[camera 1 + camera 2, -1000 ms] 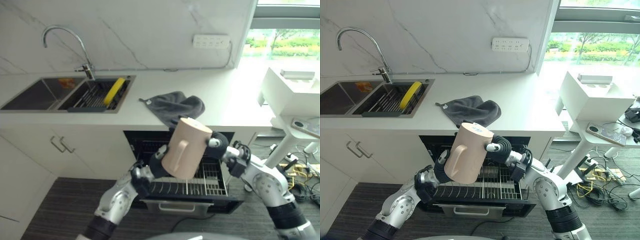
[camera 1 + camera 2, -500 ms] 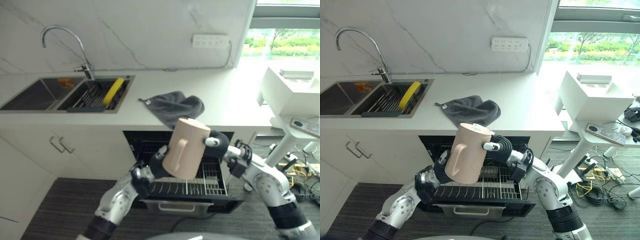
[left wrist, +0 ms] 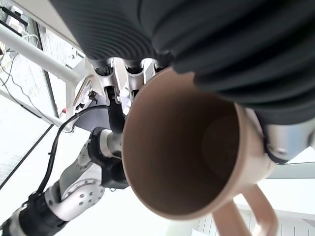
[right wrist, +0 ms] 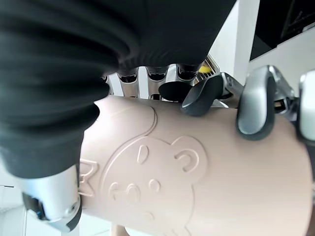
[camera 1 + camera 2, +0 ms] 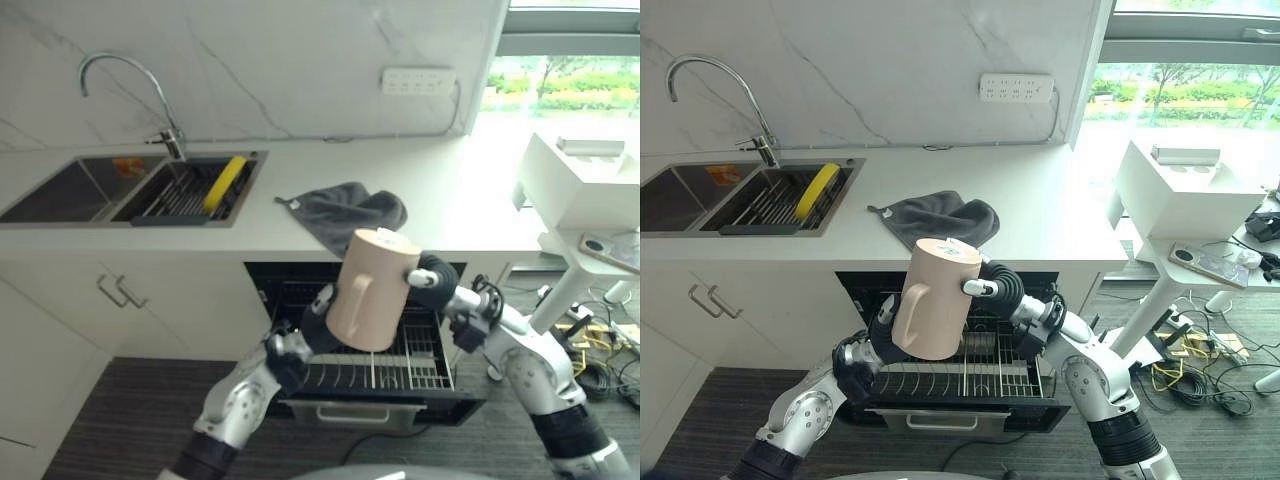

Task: Place the dishes in the dishwasher.

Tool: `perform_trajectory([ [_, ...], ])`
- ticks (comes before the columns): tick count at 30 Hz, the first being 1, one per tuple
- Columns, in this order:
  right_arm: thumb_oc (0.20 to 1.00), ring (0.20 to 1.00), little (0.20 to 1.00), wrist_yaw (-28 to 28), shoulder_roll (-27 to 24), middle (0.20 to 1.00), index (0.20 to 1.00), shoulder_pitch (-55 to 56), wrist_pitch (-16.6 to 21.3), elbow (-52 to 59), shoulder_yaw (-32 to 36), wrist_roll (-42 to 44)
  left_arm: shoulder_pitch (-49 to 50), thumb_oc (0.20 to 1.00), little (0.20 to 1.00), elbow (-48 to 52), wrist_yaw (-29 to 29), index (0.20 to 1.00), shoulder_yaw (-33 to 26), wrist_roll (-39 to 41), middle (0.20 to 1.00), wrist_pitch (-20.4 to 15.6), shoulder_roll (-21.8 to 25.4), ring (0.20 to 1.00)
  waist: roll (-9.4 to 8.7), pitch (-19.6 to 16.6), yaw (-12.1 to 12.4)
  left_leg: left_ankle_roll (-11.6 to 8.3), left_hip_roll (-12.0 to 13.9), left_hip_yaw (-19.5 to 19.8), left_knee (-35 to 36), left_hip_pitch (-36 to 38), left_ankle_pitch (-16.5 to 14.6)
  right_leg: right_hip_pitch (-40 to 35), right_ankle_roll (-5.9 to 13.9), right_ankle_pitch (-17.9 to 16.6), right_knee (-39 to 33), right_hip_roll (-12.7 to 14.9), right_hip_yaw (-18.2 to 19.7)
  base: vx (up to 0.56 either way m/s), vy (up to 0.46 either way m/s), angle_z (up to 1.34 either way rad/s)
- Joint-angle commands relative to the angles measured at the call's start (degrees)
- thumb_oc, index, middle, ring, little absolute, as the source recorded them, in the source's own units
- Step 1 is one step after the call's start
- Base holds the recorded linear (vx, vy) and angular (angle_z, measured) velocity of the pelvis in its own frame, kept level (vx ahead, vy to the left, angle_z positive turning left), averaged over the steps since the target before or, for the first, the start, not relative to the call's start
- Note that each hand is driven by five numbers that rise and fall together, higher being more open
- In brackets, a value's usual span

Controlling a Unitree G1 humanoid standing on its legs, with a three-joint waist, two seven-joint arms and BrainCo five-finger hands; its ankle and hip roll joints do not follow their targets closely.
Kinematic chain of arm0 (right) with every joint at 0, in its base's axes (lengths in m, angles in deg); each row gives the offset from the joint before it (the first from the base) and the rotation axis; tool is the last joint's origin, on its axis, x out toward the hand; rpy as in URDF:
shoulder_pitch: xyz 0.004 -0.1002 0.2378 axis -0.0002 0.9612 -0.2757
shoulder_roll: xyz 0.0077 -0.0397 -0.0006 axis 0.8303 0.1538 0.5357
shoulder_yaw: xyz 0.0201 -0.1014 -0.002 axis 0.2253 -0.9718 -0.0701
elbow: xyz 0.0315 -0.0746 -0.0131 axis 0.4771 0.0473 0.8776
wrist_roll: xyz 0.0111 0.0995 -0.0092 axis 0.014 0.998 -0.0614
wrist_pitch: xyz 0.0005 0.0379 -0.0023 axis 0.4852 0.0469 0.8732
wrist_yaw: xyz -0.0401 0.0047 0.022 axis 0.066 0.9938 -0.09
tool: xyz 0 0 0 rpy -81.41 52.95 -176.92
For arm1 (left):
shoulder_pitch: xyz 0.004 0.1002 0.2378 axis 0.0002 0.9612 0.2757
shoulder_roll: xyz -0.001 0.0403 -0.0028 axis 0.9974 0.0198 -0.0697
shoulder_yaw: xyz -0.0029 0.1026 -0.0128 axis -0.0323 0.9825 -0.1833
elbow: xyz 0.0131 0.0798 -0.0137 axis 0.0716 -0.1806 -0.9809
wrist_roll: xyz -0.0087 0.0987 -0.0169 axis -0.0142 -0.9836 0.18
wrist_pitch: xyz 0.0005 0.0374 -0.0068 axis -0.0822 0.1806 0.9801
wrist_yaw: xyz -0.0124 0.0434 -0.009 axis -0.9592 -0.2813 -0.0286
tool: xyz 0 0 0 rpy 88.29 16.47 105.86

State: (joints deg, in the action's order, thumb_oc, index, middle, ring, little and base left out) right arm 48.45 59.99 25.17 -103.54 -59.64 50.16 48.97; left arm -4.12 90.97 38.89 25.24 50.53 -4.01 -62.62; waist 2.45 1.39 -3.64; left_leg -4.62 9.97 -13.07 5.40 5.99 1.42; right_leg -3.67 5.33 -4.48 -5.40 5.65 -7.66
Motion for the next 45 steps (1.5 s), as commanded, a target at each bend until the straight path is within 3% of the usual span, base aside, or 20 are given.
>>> perform_trajectory([
  [1, 0.200, 0.200, 0.200, 1.4, 4.3, 0.200, 0.200, -4.4, 5.6, 5.8, 1.0, 0.5, -5.1, 0.900, 0.900, -2.1, -0.6, 0.900, 0.4, 0.7, 0.900, 0.2, 0.6, 0.900, -2.71, 1.2, 0.6, -1.53, 2.7, 0.8, -0.4, 2.5, -3.5, -3.4, 3.53, 5.0, 0.4, 4.9, -3.1, 0.00, 0.000, 0.00],
  [2, 0.200, 0.200, 0.200, 2.0, 4.2, 0.200, 0.200, -4.2, 6.2, 5.6, 1.1, 0.0, -5.0, 1.000, 1.000, -2.0, -0.5, 1.000, 0.4, 0.7, 1.000, 0.3, 0.7, 1.000, -2.67, 1.2, 0.6, -1.54, 2.8, 0.8, -0.4, 2.5, -3.5, -3.4, 3.57, 5.0, 0.4, 5.0, -3.1, 0.00, 0.000, 0.00],
  [18, 0.200, 0.200, 0.200, 5.1, 3.3, 0.200, 0.200, -2.2, 8.8, 4.1, 3.9, -0.7, -3.6, 1.000, 1.000, -2.2, -2.3, 1.000, -1.2, 2.4, 1.000, 0.4, 0.3, 1.000, -2.64, 1.3, 0.4, -1.50, 2.8, 0.7, -0.4, 2.5, -3.6, -3.5, 3.46, 5.0, 0.4, 5.0, -3.0, 0.00, 0.000, 0.00],
  [30, 0.200, 0.200, 0.200, 7.6, 3.6, 0.200, 0.200, 0.8, 10.2, 3.2, 8.4, 2.3, -1.2, 1.000, 1.000, -3.5, -7.9, 1.000, -7.1, 4.5, 1.000, -1.0, 0.0, 1.000, -2.84, 1.7, 0.5, -0.99, 2.3, 1.8, -0.4, 3.0, -3.8, -4.7, 2.47, 5.6, 0.4, 3.7, -2.7, 0.03, -0.001, 0.00],
  [33, 0.200, 0.200, 0.200, 8.4, 3.7, 0.200, 0.200, 1.5, 10.4, 3.0, 9.3, 2.1, -0.8, 1.000, 1.000, -3.9, -9.2, 1.000, -8.7, 4.2, 1.000, -1.5, 0.0, 1.000, -2.65, 2.7, 0.5, -0.82, 2.0, 2.4, -0.5, 3.4, -3.0, -3.8, 1.87, 7.2, 3.7, 3.2, -1.7, 0.03, 0.033, -0.01],
  [38, 0.200, 0.200, 0.200, 9.0, 2.2, 0.200, 0.200, 0.1, 13.7, 0.0, 11.2, 2.8, -3.9, 1.000, 1.000, -5.1, -14.2, 1.000, -9.0, 1.5, 1.000, -5.5, 1.0, 1.000, -2.39, 8.4, 0.3, -1.21, 1.6, 7.0, -14.3, -6.1, -6.5, 4.4, 0.67, 12.4, 16.9, 2.9, 0.4, -0.12, 0.024, 0.06],
  [45, 0.200, 0.200, 0.200, 10.9, 1.8, 0.200, 0.200, 0.7, 15.8, -1.4, 11.4, 3.3, -4.8, 1.000, 1.000, -4.3, -22.0, 1.000, -10.0, -12.1, 1.000, -7.9, 4.7, 1.000, -2.12, 12.9, -0.1, -0.72, 1.8, 8.6, -25.8, -14.0, -10.9, 11.3, 0.36, 15.3, 26.2, 4.8, 1.9, -0.03, 0.006, 0.02],
])
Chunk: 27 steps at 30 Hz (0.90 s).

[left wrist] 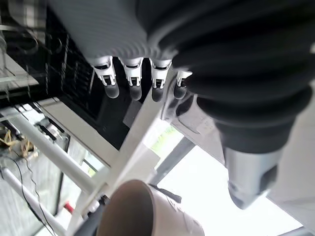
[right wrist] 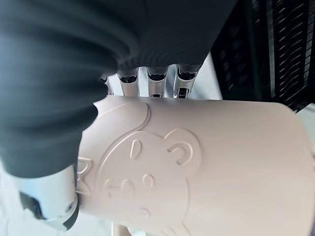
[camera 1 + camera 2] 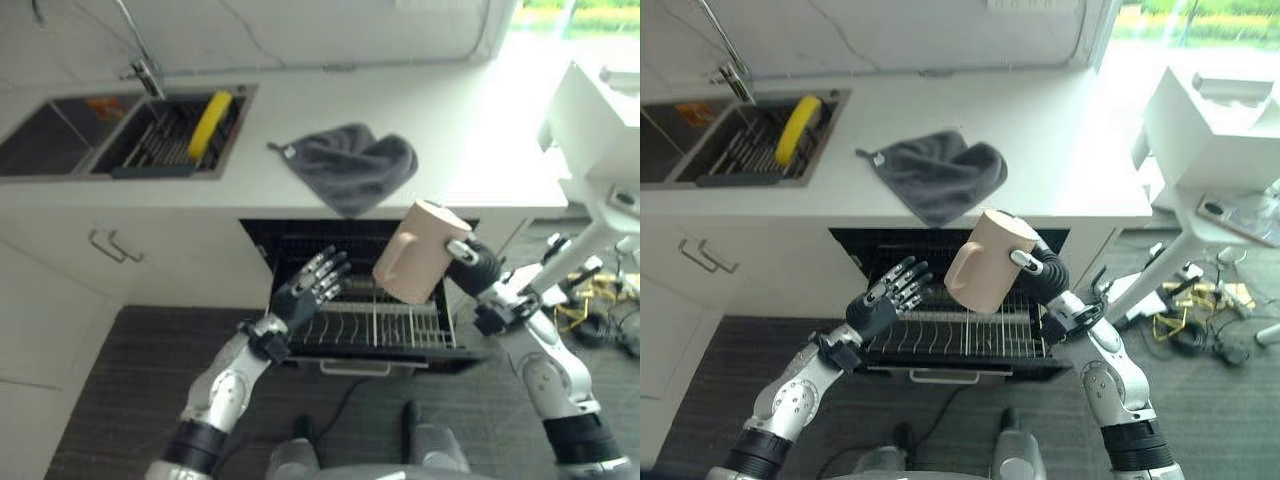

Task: Place the dishes in the dishwasher.

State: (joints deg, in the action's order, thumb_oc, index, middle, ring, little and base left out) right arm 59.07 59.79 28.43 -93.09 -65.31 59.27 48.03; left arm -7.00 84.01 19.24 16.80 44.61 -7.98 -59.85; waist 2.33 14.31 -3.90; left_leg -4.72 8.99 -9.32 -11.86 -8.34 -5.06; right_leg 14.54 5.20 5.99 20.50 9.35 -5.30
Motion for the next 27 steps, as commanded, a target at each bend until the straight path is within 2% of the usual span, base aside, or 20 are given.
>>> perform_trajectory([
  [1, 0.200, 0.200, 0.200, 0.1, 2.1, 0.200, 0.200, -2.5, 5.6, 4.1, 2.1, 4.1, -1.9, 1.000, 1.000, 2.8, -2.8, 1.000, -1.6, -6.6, 1.000, -3.7, 2.1, 1.000, -1.97, 0.3, 0.2, -0.61, 2.8, 5.0, -9.3, -0.2, -4.6, -6.4, 0.46, 5.0, 1.0, 1.2, -0.4, 0.02, -0.010, 0.06],
  [4, 0.200, 0.200, 0.200, 0.4, 2.0, 0.200, 0.200, -2.2, 6.4, 4.0, 1.4, 2.7, -1.6, 1.000, 1.000, 4.1, -4.5, 1.000, -1.5, -6.8, 1.000, -2.1, 2.6, 1.000, -1.89, 1.7, 0.2, -0.30, 2.7, 5.9, -12.7, -2.7, -5.9, -3.8, 0.62, 5.5, 4.3, 2.0, 0.4, 0.03, -0.015, 0.08],
  [7, 0.200, 0.200, 0.200, 1.4, 1.7, 0.200, 0.200, -2.6, 7.4, 3.8, 1.2, 2.7, -2.3, 1.000, 1.000, 4.9, -6.8, 1.000, -0.9, -8.1, 1.000, -2.1, 3.2, 1.000, -1.94, 3.4, 0.3, -0.06, 2.4, 6.6, -15.5, -5.8, -6.6, -0.8, 0.91, 5.8, 7.3, 2.6, 0.7, -0.05, -0.024, 0.05],
  [12, 0.200, 0.200, 0.200, 4.3, 0.9, 0.200, 0.200, -3.7, 7.9, 2.4, 1.7, 5.9, -3.4, 1.000, 1.000, 4.8, -13.3, 1.000, 0.2, -25.3, 1.000, -3.7, 6.7, 1.000, -1.52, 5.8, 0.2, -0.25, 2.7, 7.8, -18.9, -9.0, -7.4, 2.7, 1.32, 6.5, 11.3, 3.4, 1.8, 0.00, 0.003, -0.03],
  [14, 0.200, 0.200, 0.200, 4.8, 0.3, 0.200, 0.200, -4.1, 7.6, 2.1, 1.9, 7.0, -4.3, 1.000, 1.000, 3.9, -16.0, 1.000, 0.8, -32.9, 1.000, -3.7, 9.2, 1.000, -1.32, 6.1, 0.1, -0.36, 2.7, 7.9, -19.3, -9.3, -7.5, 3.1, 1.48, 6.5, 11.7, 3.5, 1.9, 0.03, 0.043, -0.04],
  [15, 0.200, 0.200, 0.200, 4.7, -0.2, 0.200, 0.200, -4.3, 7.6, 1.8, 2.0, 8.1, -5.2, 1.000, 1.000, 3.3, -16.8, 1.000, 1.4, -40.2, 1.000, -3.7, 11.9, 1.000, -1.18, 6.3, 0.1, -0.48, 2.7, 7.8, -19.5, -9.4, -7.4, 3.2, 1.67, 6.5, 11.9, 3.7, 1.9, 0.03, 0.051, 0.01],
  [16, 0.200, 0.200, 0.200, 5.0, -0.5, 0.200, 0.200, -4.4, 7.7, 1.8, 2.1, 8.3, -6.0, 1.000, 1.000, 3.0, -16.8, 1.000, 2.0, -43.5, 1.000, -3.0, 13.7, 1.000, -1.13, 6.5, 0.0, -0.56, 2.7, 7.8, -19.6, -9.5, -7.4, 3.3, 1.83, 6.4, 12.0, 3.9, 2.0, 0.03, 0.046, 0.05],
  [22, 0.200, 0.200, 0.200, 4.5, -1.1, 0.200, 0.200, -4.9, 7.5, 0.7, 2.6, 9.8, -9.6, 1.000, 1.000, 3.2, -11.7, 1.000, 6.2, -62.8, 1.000, 2.5, 20.5, 1.000, -0.96, 7.0, -0.3, -0.82, 2.9, 7.8, -20.2, -9.6, -7.5, 3.5, 2.66, 5.8, 12.0, 4.5, 2.0, 0.01, 0.022, 0.06],
  [25, 0.200, 0.200, 0.200, 4.1, -2.1, 0.200, 0.200, -5.5, 7.2, 0.2, 2.6, 10.5, -11.3, 1.000, 1.000, 2.8, -5.0, 1.000, 8.7, -71.9, 1.000, 5.4, 24.3, 1.000, -0.74, 7.6, -0.6, -1.02, 3.0, 7.8, -19.8, -9.7, -7.2, 3.4, 3.04, 5.4, 11.3, 4.6, 2.1, -0.05, 0.033, 0.00],
  [27, 0.200, 0.200, 0.200, 3.7, -2.5, 0.200, 0.200, -5.7, 7.1, -0.1, 3.0, 10.8, -11.6, 1.000, 1.000, 2.8, 0.6, 1.000, 9.8, -77.0, 1.000, 5.3, 26.1, 1.000, -0.59, 7.8, -0.7, -1.17, 3.1, 7.7, -19.4, -9.6, -7.0, 3.4, 3.19, 5.1, 10.8, 4.7, 2.0, -0.08, 0.034, -0.04],
])
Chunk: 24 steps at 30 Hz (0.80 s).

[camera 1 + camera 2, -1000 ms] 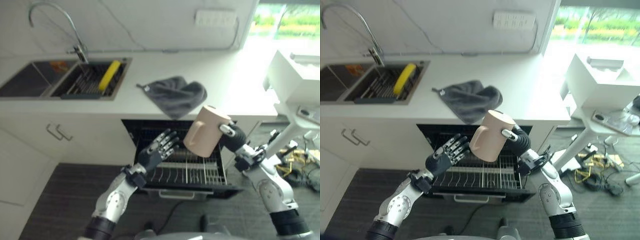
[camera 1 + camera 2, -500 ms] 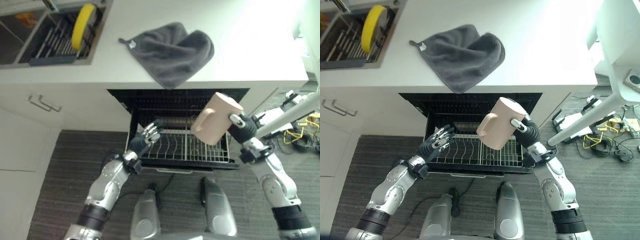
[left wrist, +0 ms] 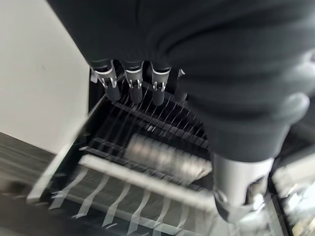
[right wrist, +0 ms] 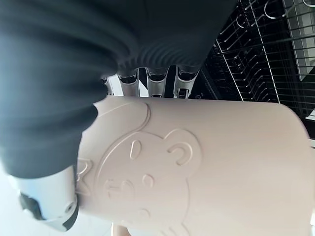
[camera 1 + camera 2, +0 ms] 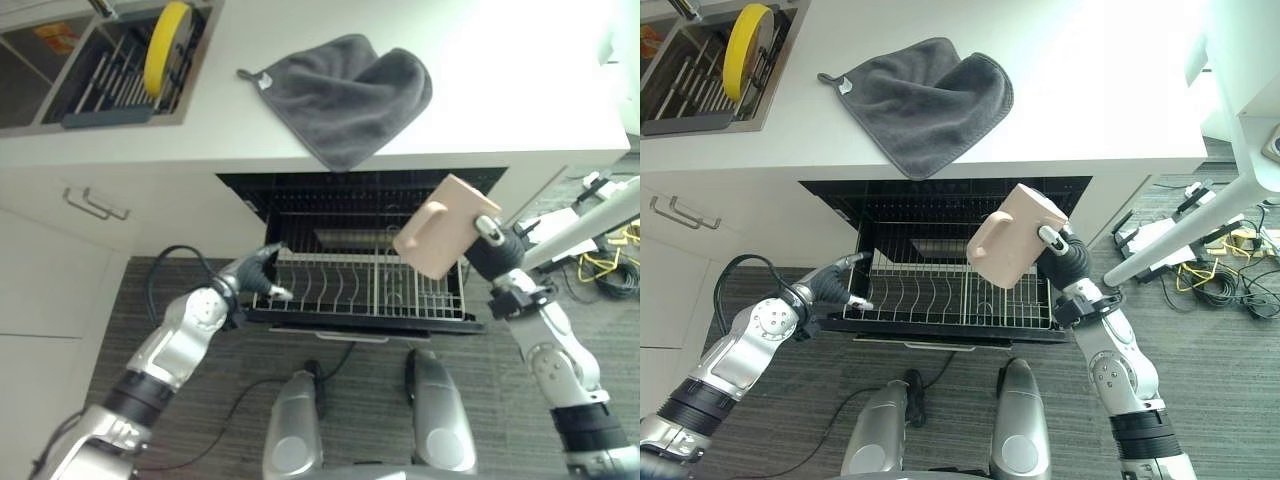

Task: Place the dishes in the dishwasher.

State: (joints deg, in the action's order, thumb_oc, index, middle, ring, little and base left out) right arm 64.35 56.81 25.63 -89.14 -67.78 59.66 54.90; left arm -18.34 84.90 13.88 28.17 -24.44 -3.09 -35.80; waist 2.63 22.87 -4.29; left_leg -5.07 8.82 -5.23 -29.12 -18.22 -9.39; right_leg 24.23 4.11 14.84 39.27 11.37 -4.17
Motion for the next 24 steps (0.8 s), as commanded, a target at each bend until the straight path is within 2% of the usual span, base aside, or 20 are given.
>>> perform_trajectory([
  [1, 0.200, 0.200, 0.200, -1.4, 0.2, 0.200, 0.200, -3.1, 2.9, 2.3, 2.7, 4.1, -0.4, 1.000, 1.000, 2.2, 10.1, 1.000, -0.8, -9.9, 1.000, 0.6, 2.7, 1.000, -0.87, -0.6, -0.5, -0.86, 3.3, 3.5, -2.1, 0.2, -2.5, -6.4, 4.36, -3.9, -8.2, 2.7, 0.9, -0.06, 0.024, -0.01],
  [5, 0.200, 0.200, 0.200, -0.7, 0.1, 0.200, 0.200, -3.6, 3.0, 1.4, 2.4, 3.2, -0.1, 1.000, 1.000, 3.1, 18.6, 1.000, 1.1, -11.9, 1.000, 0.5, 2.7, 1.000, -0.85, -0.5, -0.6, -0.94, 3.5, 3.3, -1.6, 0.4, -2.3, -6.8, 4.57, -4.4, -9.4, 2.9, 0.7, -0.05, 0.015, 0.03],
  [8, 0.200, 0.200, 0.200, -0.5, 0.2, 0.200, 0.200, -4.6, 3.3, -0.8, 2.7, 2.1, -0.3, 1.000, 1.000, 3.5, 25.9, 1.000, 3.8, -11.3, 1.000, 2.9, 1.9, 1.000, -0.81, -0.2, -0.8, -1.03, 3.6, 3.1, -1.1, 0.2, -2.0, -7.1, 4.68, -4.8, -10.5, 2.8, 0.6, -0.09, 0.011, -0.04],
  [12, 0.200, 0.200, 0.200, 0.9, -0.5, 0.200, 0.200, -7.1, 3.1, -4.1, 2.8, 1.7, -0.3, 1.000, 1.000, 3.6, 28.9, 1.000, 6.1, -8.3, 1.000, 5.3, 1.4, 1.000, -0.57, 0.6, -0.7, -1.15, 3.4, 2.7, 0.6, 0.1, -1.0, -7.4, 4.71, -5.7, -13.1, 2.6, 0.1, -0.13, 0.014, -0.11],
  [14, 0.200, 0.200, 0.200, 1.2, -1.0, 0.200, 0.200, -8.1, 2.7, -5.8, 3.0, 0.8, -0.3, 1.000, 1.000, 3.5, 29.8, 1.000, 7.6, -8.2, 1.000, 5.0, 1.2, 1.000, -0.47, 0.9, -0.6, -1.14, 3.3, 2.6, 0.9, -0.2, -0.8, -7.3, 4.59, -5.9, -13.6, 2.4, 0.0, -0.12, 0.016, -0.09],
  [15, 0.200, 0.200, 0.200, 2.1, -1.6, 0.200, 0.200, -8.9, 2.1, -6.9, 3.0, 0.2, 0.0, 1.000, 1.000, 4.0, 32.6, 1.000, 8.4, -7.1, 1.000, 5.9, 1.2, 1.000, -0.50, 1.0, -0.5, -1.28, 3.2, 2.7, 0.9, -0.3, -0.7, -7.6, 4.41, -6.0, -14.1, 2.4, -0.1, -0.08, 0.007, -0.07],
  [19, 0.200, 0.200, 0.200, 3.7, -5.8, 0.200, 0.200, -12.9, 1.1, -13.4, 3.5, -1.4, 1.5, 1.000, 1.000, 3.9, 35.9, 1.000, 10.8, -5.6, 1.000, 7.7, 2.1, 1.000, -0.06, 1.5, 0.5, -1.29, 2.7, 3.0, 1.5, -0.5, -0.5, -8.0, 3.91, -6.0, -15.0, 2.3, -0.9, -0.07, 0.015, -0.02],
  [24, 0.200, 0.200, 0.200, 4.2, -9.5, 0.200, 0.200, -17.2, -0.8, -18.9, 4.2, -4.1, 3.0, 1.000, 1.000, 3.2, 37.8, 1.000, 12.7, -6.4, 1.000, 5.7, 3.6, 1.000, 0.79, 1.9, 1.3, -1.34, 2.0, 3.4, 1.6, -0.8, -0.5, -7.9, 3.60, -5.7, -15.1, 2.5, -1.2, -0.03, 0.034, -0.02],
])
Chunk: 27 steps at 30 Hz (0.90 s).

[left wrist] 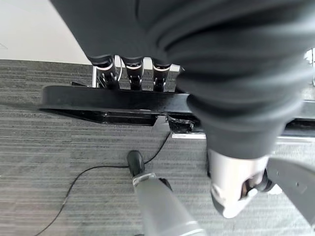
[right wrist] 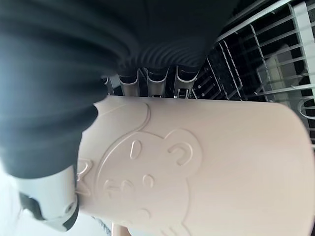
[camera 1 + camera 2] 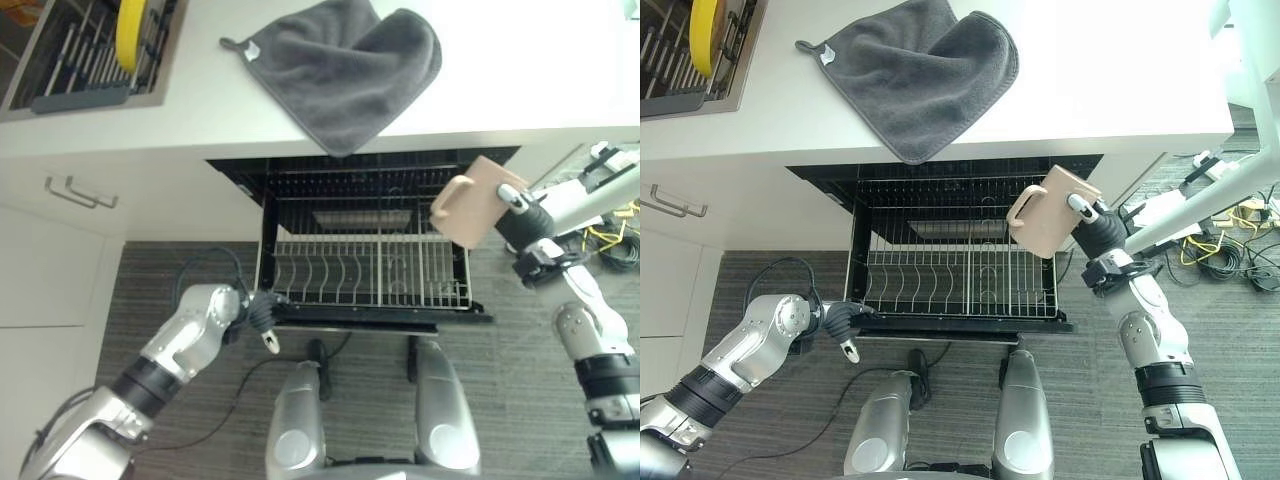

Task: Place the dishes in the dishwasher.

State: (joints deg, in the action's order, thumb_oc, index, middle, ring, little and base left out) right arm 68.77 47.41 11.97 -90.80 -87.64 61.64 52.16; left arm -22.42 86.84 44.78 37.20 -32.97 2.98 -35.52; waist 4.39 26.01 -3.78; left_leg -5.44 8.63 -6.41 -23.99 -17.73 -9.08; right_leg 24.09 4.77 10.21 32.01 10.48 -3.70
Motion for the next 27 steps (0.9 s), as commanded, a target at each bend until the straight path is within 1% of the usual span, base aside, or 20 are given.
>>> perform_trajectory([
  [1, 0.200, 0.200, 0.200, 0.1, -1.2, 0.200, 0.200, -4.9, 0.1, -0.7, 2.1, -2.3, 7.5, 1.000, 1.000, 1.2, 7.7, 1.000, 4.6, 0.7, 1.000, -1.2, 3.9, 1.000, -0.81, -1.2, 1.0, -1.01, 1.9, 4.8, -3.4, -1.2, -0.8, -7.9, 2.89, -1.1, -8.0, 3.4, -1.8, 0.00, 0.000, 0.00],
  [2, 0.200, 0.200, 0.200, 0.0, -2.5, 0.200, 0.200, -6.4, -0.2, -3.1, 1.6, -3.4, 8.5, 1.000, 1.000, 1.4, 7.8, 1.000, 5.2, -0.8, 1.000, -2.5, 4.8, 1.000, -0.64, -1.1, 1.5, -1.07, 1.7, 5.0, -3.4, -1.3, -0.8, -7.8, 2.77, -1.0, -8.0, 3.4, -1.8, 0.00, 0.000, 0.00],
  [4, 0.200, 0.200, 0.200, -0.1, -3.9, 0.200, 0.200, -7.8, -0.6, -5.4, 1.1, -4.2, 9.7, 1.000, 1.000, 1.3, 7.2, 1.000, 5.6, -0.4, 1.000, -3.0, 5.7, 1.000, -0.46, -1.0, 1.8, -1.14, 1.6, 5.3, -3.4, -1.5, -0.9, -7.7, 2.65, -0.9, -7.8, 3.4, -1.9, 0.00, 0.000, 0.00],
  [6, 0.200, 0.200, 0.200, -0.6, -4.9, 0.200, 0.200, -9.3, -1.1, -7.9, 0.6, -4.8, 10.8, 1.000, 1.000, 0.9, 4.9, 1.000, 6.4, 0.5, 1.000, -3.3, 5.8, 1.000, -0.09, -0.9, 2.1, -1.09, 1.4, 5.4, -3.5, -1.6, -0.9, -7.5, 2.47, -0.6, -7.5, 3.5, -1.9, 0.00, 0.020, 0.00],
  [9, 0.200, 0.200, 0.200, -1.4, -5.7, 0.200, 0.200, -11.5, -2.7, -11.8, 0.1, -6.0, 11.8, 1.000, 1.000, -0.3, 0.5, 1.000, 7.6, 2.0, 1.000, -4.2, 5.0, 1.000, 0.63, -0.7, 2.7, -1.03, 1.0, 5.7, -3.5, -1.9, -1.0, -6.9, 2.39, -0.3, -6.9, 3.7, -1.9, -0.01, 0.020, 0.01],
  [10, 0.200, 0.200, 0.200, -1.7, -5.8, 0.200, 0.200, -12.5, -3.2, -14.5, -0.7, -8.1, 12.1, 1.000, 1.000, -0.9, -1.5, 1.000, 8.2, 2.9, 1.000, -4.4, 4.3, 1.000, 1.02, -0.5, 3.1, -0.93, 0.7, 5.8, -3.4, -2.0, -0.9, -6.6, 2.30, -0.2, -6.6, 3.9, -2.0, 0.00, 0.021, 0.04],
  [12, 0.200, 0.200, 0.200, -1.6, -5.8, 0.200, 0.200, -13.8, -3.4, -16.7, -1.6, -10.2, 12.1, 1.000, 1.000, -1.3, -3.0, 1.000, 8.7, 3.9, 1.000, -4.7, 3.8, 1.000, 1.40, -0.4, 3.4, -0.87, 0.4, 5.8, -3.5, -2.2, -1.0, -6.3, 2.22, 0.0, -6.2, 4.0, -2.1, 0.00, 0.010, 0.02],
  [16, 0.200, 0.200, 0.200, -1.7, -6.4, 0.200, 0.200, -15.9, -4.3, -20.5, -3.1, -11.4, 12.4, 1.000, 1.000, -1.8, -5.3, 1.000, 9.6, 5.0, 1.000, -5.6, 3.0, 1.000, 1.94, -0.4, 3.8, -0.89, 0.2, 6.0, -4.1, -2.5, -1.2, -5.8, 1.93, 0.5, -5.1, 4.3, -2.1, 0.02, 0.018, 0.06],
  [19, 0.200, 0.200, 0.200, -0.4, -5.1, 0.200, 0.200, -16.5, -4.4, -23.4, -4.5, -13.0, 12.5, 1.000, 1.000, -2.1, -7.9, 1.000, 10.0, 6.5, 1.000, -6.2, 2.0, 1.000, 2.66, -0.5, 4.1, -0.77, -0.1, 5.9, -4.4, -2.7, -1.4, -5.2, 1.74, 1.2, -3.7, 4.5, -1.9, 0.04, 0.044, 0.06],
  [26, 0.200, 0.200, 0.200, 0.5, -3.7, 0.200, 0.200, -17.8, -4.2, -28.1, -7.0, -17.0, 11.7, 1.000, 1.000, -1.2, -9.8, 1.000, 11.1, 9.0, 1.000, -6.2, 0.8, 1.000, 3.83, 0.0, 4.4, -0.43, -0.8, 5.8, -4.8, -3.1, -1.6, -4.4, 1.50, 1.6, -2.6, 5.0, -2.0, 0.02, 0.036, 0.02],
  [27, 0.200, 0.200, 0.200, 1.4, -3.5, 0.200, 0.200, -18.6, -4.1, -29.7, -7.5, -17.9, 11.4, 1.000, 1.000, -0.8, -10.4, 1.000, 11.5, 9.6, 1.000, -6.1, 0.5, 1.000, 4.33, 0.3, 4.5, -0.25, -1.1, 5.8, -5.1, -3.4, -1.7, -3.7, 1.42, 1.7, -1.9, 5.1, -1.8, 0.00, 0.053, -0.01],
])
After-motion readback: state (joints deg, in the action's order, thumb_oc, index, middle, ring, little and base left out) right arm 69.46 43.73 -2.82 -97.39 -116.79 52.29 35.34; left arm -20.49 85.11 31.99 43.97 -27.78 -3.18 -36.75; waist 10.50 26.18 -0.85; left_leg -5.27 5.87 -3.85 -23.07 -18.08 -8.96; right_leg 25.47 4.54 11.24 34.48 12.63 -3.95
